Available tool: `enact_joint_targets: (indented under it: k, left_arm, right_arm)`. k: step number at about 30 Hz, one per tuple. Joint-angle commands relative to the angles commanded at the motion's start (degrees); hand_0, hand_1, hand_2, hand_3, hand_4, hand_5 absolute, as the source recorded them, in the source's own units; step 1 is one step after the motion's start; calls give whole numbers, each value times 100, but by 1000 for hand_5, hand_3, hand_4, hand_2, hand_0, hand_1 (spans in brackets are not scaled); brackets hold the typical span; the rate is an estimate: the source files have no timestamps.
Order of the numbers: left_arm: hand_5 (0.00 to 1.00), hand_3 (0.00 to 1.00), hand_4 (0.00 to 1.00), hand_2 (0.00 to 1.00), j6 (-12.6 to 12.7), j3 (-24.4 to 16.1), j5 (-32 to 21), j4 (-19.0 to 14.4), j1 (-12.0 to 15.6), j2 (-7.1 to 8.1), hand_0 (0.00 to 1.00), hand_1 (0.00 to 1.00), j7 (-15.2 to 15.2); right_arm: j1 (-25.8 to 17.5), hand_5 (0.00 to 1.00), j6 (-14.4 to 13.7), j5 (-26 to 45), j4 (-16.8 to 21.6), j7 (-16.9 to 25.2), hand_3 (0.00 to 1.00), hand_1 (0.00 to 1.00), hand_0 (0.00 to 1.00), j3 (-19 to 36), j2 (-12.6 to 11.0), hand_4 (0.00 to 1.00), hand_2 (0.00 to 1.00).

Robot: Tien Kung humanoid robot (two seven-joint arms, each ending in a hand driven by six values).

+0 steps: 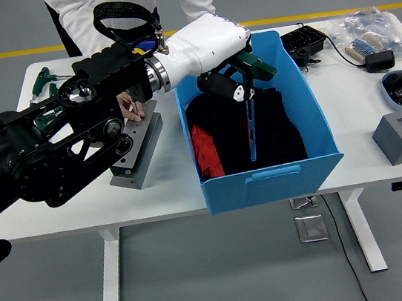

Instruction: Lift tool from toolbox,place it in box,lift tool from toolbox,place it in box

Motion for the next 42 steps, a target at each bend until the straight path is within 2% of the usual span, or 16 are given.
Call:
enact_joint_targets:
  k: [3, 7, 8, 15, 19, 20, 23, 25, 26, 31, 32, 37, 38, 42]
  left_arm:
    - [337, 94, 657, 11, 4, 52, -13, 284, -13, -110, 90, 2, -75]
    - [337, 94, 657, 11, -126, 161, -11, 610, -39, -246, 90, 2, -264]
    - [503, 127, 817, 46, -146, 216, -11, 682, -56, -281, 131, 31, -298]
    - [530, 142, 844, 63, -193, 676, -170, 1118, -227, -558, 153, 51, -441]
    - [530, 142, 844, 63, -547, 839, -383, 1335, -345, -705, 153, 51, -435]
    - [701, 435, 934, 214, -689, 872, -439, 1408, -379, -744, 247, 239, -418]
    - [701, 435, 934, 214, -937, 936, -655, 1566, -443, -819, 247, 239, -381]
    - [701, 435, 934, 214, -981, 973, -803, 1700, -494, -877, 247, 239, -415]
    - [778, 646, 988, 527, -979, 982, -866, 1773, -520, -909, 367, 486, -434]
    - [778, 646, 988, 527, -778, 966, -1026, 2126, -659, -1060, 367, 486, -561]
    - [777, 745, 992, 681, -710, 961, -1042, 2175, -682, -1089, 487, 632, -589]
    - [777, 745, 992, 681, -296, 876, -1025, 2393, -791, -1174, 487, 632, -741]
    - [757, 794, 981, 787, -231, 860, -1003, 2424, -806, -1174, 618, 708, -757]
    - [757, 794, 981, 787, -7, 771, -879, 2543, -835, -1174, 618, 708, -814]
  right_arm:
    - [6, 640, 5, 4, 0, 1, 555, 605, 618, -26, -9, 804, 681]
    - [-2, 640, 6, 3, 0, -4, 555, 605, 618, -39, -13, 804, 681]
    - [-7, 640, 7, 1, 0, -6, 555, 604, 617, -47, -14, 804, 680]
    - [-31, 637, 14, -25, 0, -26, 556, 605, 617, -90, -15, 807, 680]
    - [-33, 637, 21, -27, 0, -30, 556, 605, 617, -117, -23, 807, 680]
    - [-28, 638, 23, -18, 0, -29, 555, 605, 617, -132, -27, 808, 681]
    - [-12, 638, 28, 27, 0, -22, 555, 605, 617, -189, -42, 808, 681]
    - [-2, 638, 32, 44, 0, -18, 555, 605, 617, -225, -54, 808, 681]
    - [1, 637, 34, 44, 0, -18, 557, 605, 617, -233, -58, 810, 682]
    - [6, 637, 47, 28, 0, -18, 557, 605, 617, -275, -75, 810, 682]
    - [7, 637, 48, 17, 0, -20, 556, 605, 618, -272, -76, 811, 682]
    - [35, 637, 55, 42, 0, -12, 556, 605, 618, -324, -90, 811, 682]
    - [40, 636, 56, 45, 0, -11, 556, 605, 617, -328, -92, 812, 682]
    - [54, 636, 58, 83, 0, -2, 556, 605, 617, -376, -102, 812, 682]
